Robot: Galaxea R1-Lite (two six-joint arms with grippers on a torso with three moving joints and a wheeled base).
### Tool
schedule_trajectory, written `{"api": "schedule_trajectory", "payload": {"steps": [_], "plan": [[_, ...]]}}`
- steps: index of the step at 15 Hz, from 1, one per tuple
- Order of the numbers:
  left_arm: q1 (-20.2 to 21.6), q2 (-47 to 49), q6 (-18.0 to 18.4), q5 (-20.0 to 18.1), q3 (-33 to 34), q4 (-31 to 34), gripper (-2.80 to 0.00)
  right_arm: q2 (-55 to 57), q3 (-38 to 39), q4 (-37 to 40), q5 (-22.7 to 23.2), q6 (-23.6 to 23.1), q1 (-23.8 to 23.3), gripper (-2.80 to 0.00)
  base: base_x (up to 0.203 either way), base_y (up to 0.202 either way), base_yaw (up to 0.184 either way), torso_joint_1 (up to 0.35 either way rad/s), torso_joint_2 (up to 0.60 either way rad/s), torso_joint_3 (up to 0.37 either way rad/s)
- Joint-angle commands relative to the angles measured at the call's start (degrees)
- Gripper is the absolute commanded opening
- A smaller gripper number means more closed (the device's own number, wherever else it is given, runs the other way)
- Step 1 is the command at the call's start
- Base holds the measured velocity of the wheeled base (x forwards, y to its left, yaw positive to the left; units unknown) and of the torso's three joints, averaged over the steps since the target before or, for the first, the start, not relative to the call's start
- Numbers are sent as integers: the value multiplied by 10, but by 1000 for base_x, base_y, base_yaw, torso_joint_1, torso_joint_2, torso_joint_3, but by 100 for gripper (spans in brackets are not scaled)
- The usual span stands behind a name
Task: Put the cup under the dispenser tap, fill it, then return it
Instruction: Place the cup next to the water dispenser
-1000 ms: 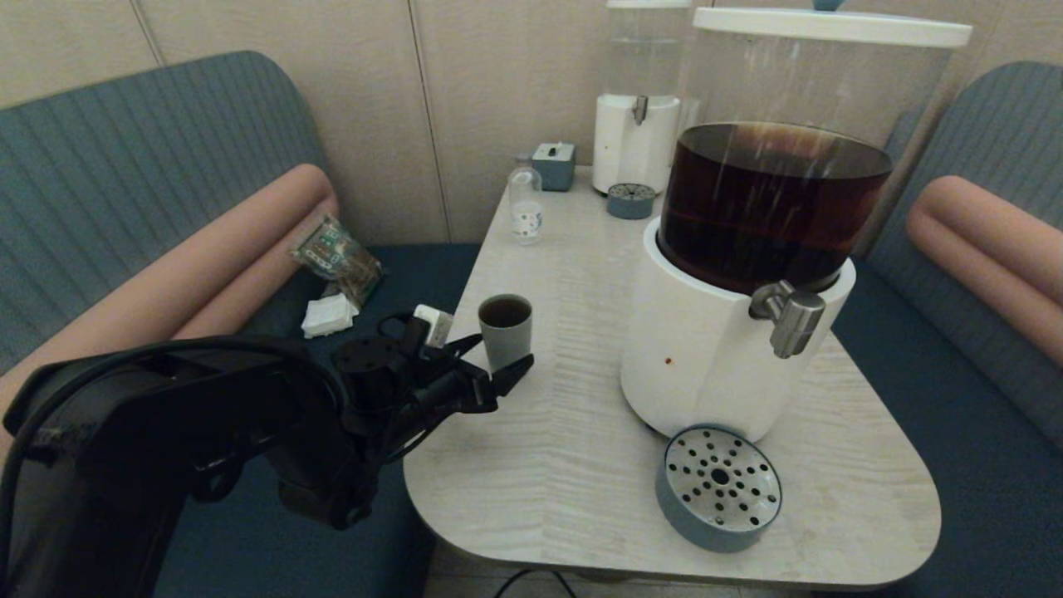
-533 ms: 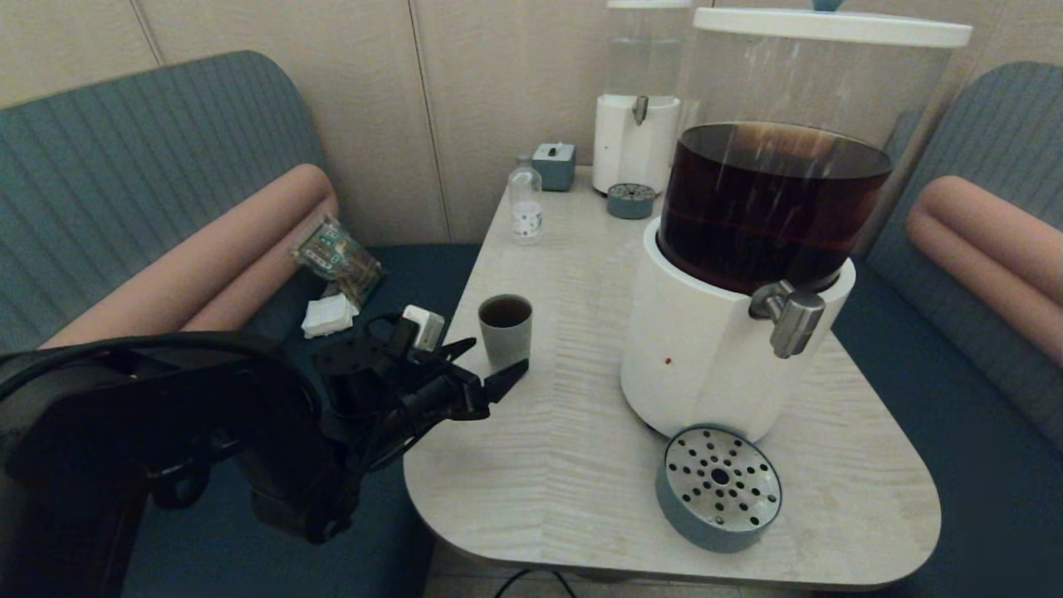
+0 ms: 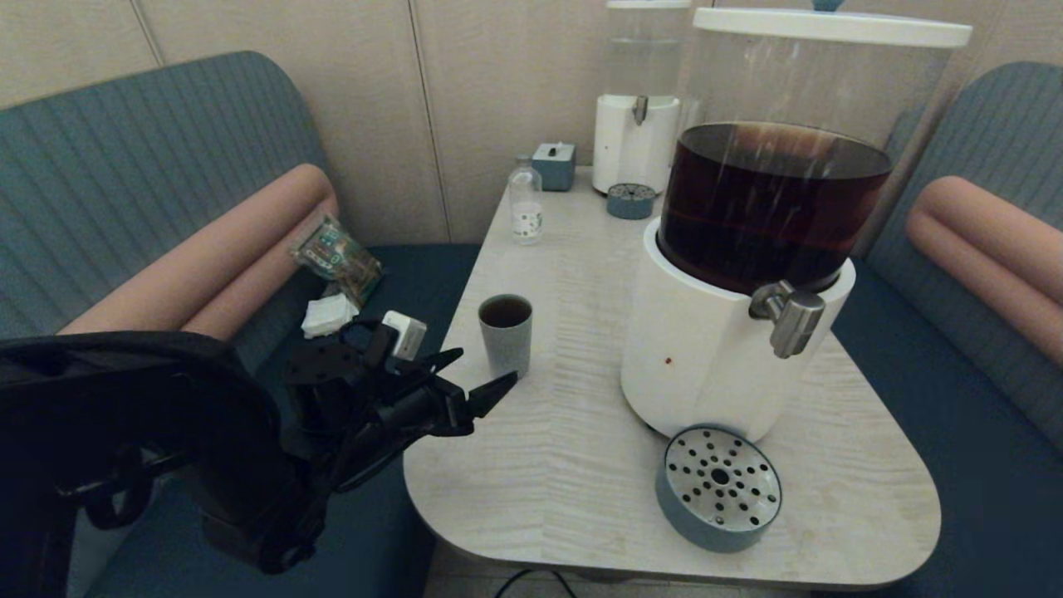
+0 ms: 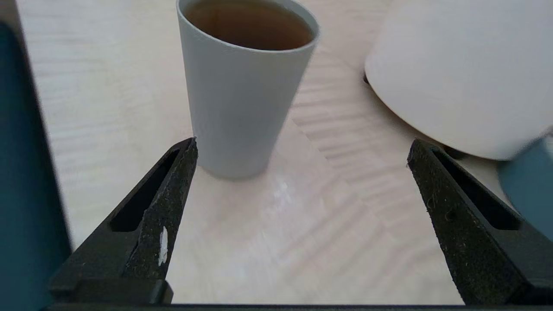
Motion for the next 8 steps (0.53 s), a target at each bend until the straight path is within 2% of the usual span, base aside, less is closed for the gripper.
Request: {"api": "schedule_trajectory", "payload": {"steps": [1,5,8], "plan": [[1,-51,0,0,38,-5,0,0,0,0,0,0,0,-280,0,0,0,0,0,0],[6,-171,-3,2,135,-5,0,0,0,0,0,0,0,-280,0,0,0,0,0,0],[8,-268,-12,19,198,-5,0,0,0,0,0,0,0,-280,0,0,0,0,0,0]]}}
